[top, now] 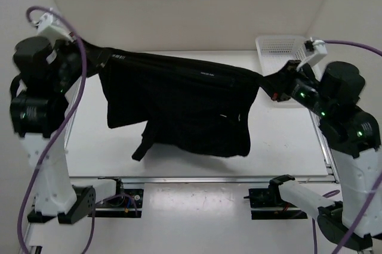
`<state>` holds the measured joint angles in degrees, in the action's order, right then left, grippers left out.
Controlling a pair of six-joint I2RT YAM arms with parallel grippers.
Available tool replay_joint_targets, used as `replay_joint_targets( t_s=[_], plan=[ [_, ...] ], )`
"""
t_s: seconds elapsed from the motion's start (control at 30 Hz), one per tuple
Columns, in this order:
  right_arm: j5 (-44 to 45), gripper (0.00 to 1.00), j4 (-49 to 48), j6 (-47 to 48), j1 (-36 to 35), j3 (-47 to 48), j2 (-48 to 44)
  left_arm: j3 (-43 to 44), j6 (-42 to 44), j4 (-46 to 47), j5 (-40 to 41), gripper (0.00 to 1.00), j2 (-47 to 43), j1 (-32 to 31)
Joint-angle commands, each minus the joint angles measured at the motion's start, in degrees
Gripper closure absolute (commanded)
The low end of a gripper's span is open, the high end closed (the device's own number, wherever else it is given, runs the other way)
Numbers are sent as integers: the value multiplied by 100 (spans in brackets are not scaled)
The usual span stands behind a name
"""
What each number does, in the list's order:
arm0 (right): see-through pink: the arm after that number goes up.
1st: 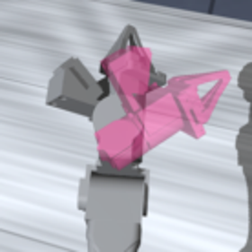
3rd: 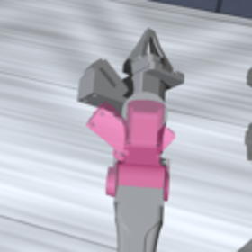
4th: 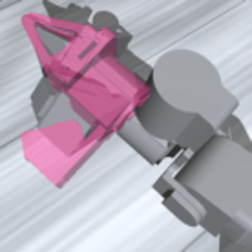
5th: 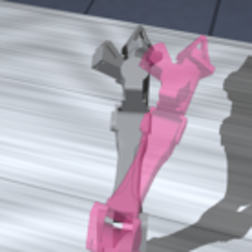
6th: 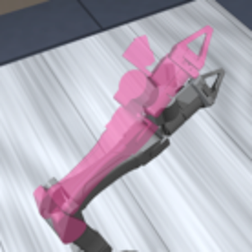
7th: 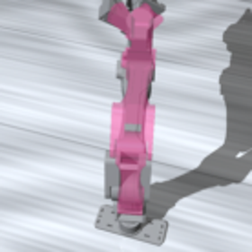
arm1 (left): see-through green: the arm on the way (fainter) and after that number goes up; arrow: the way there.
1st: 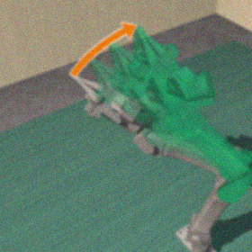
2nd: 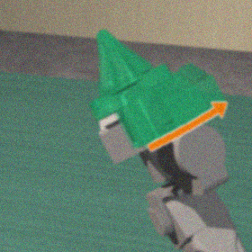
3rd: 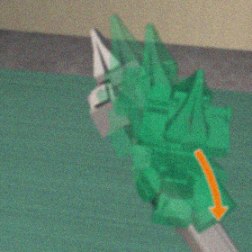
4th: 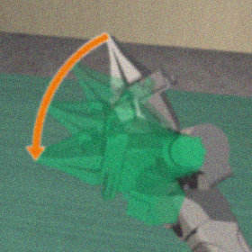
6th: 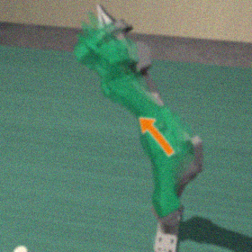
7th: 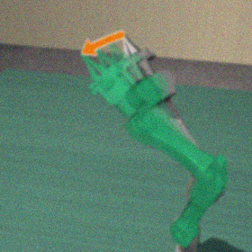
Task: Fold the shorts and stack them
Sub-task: Flatten the shorts out
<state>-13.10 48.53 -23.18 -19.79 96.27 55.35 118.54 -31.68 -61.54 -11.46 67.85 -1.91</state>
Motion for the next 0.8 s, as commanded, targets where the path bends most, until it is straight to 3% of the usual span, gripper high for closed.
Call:
replay_joint_targets(
  t_s=[0.0,0.1,0.17,0.2,0.27,0.3,0.37,0.4,0.43,0.5,0.53,0.6,0.67,0.73,0.77],
  plan=[
    [1379,100,149,384,72,-247,702,-173,356,80,515,90,1228,103],
    [1687,100,-492,489,72,-625,1485,-226,408,475,461,90,2150,103],
    [1801,100,-1063,595,151,-697,2281,97,496,634,784,90,2747,-89],
    [1872,100,-1248,595,290,-697,2583,308,575,634,1073,87,3473,-142],
    [1943,95,-1496,508,510,-383,3651,1331,680,634,1129,61,4293,-143],
    [1943,65,-1426,420,572,246,4023,1825,681,121,1129,19,5141,-143],
    [1838,48,-980,367,626,847,4834,3210,681,-470,1015,7,5815,-143],
    [1838,37,-882,288,626,1111,4932,3376,681,-691,867,1,6001,-195],
    [1785,31,-881,288,626,1113,4880,3282,742,-684,865,1,5942,-195],
    [1785,31,-881,218,555,851,4722,1959,804,-265,865,1,5399,-195],
    [1785,31,-881,148,503,476,4461,1388,804,-45,813,3,4683,-195],
    [1549,35,-976,33,503,-96,4117,-224,865,440,760,17,3984,-309],
    [1399,41,-1117,-133,380,-1247,3450,-1153,796,441,760,36,3131,-388],
    [1155,54,-1346,-257,327,-2056,2749,-2533,725,633,532,62,2439,-573],
    [1074,59,-1346,-379,327,-2782,2527,-2981,664,704,479,65,2234,-669]
  ],
)
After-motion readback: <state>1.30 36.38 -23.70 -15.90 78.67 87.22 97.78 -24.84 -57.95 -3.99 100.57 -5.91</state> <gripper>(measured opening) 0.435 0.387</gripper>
